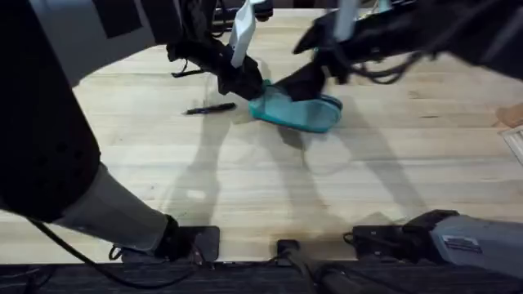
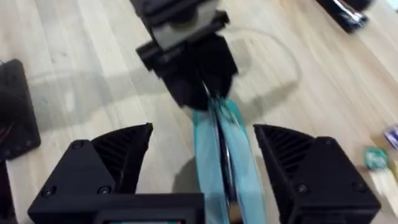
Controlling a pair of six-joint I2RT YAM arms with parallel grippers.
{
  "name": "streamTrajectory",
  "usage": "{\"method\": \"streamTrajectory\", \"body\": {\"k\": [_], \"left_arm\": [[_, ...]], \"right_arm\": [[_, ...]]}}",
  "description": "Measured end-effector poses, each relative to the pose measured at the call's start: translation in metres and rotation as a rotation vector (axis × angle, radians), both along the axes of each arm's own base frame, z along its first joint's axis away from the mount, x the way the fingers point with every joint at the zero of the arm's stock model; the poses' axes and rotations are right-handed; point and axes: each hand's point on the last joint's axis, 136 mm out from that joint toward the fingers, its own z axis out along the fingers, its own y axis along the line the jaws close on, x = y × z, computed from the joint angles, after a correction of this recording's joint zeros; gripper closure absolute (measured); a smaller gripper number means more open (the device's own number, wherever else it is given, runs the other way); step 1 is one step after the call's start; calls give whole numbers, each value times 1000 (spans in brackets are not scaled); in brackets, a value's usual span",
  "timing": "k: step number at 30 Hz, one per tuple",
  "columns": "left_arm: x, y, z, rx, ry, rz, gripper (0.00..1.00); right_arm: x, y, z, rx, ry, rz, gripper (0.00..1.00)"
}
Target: Unzip the bag, pick up the pens from the table one at a time and place them inside, then zip the bag closed.
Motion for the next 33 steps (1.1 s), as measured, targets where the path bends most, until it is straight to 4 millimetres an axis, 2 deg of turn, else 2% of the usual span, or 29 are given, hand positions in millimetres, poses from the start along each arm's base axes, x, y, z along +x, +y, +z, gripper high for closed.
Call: {"method": "streamTrajectory", "body": {"k": [4, 7, 14, 15, 20, 21, 26, 27, 33], "left_arm": [[0, 0, 0, 0, -1, 0, 959], [0, 0, 0, 0, -1, 0, 959], [0, 0, 0, 0, -1, 0, 959], [0, 0, 0, -1, -3, -1, 904], [-1, -3, 1, -8, 0, -7, 118], [-1, -3, 1, -9, 2, -6, 39], [-2, -4, 1, -11, 1, -9, 8], [-1, -4, 1, -10, -1, -8, 8], [1, -4, 2, -11, -10, -8, 8]], "right_arm": [[-14, -32, 19, -26, -32, -32, 6], [-27, -46, 30, -52, -62, -42, 6], [-57, -67, 31, -148, -64, -49, 5], [-59, -69, 30, -159, -59, -46, 5], [-63, -74, 22, -204, -46, -39, 4], [-63, -76, 21, -216, -49, -40, 4], [-56, -87, 16, -291, -77, -71, 5], [-52, -95, 13, -335, -90, -96, 4], [-49, -100, 12, -364, -96, -117, 5]]}}
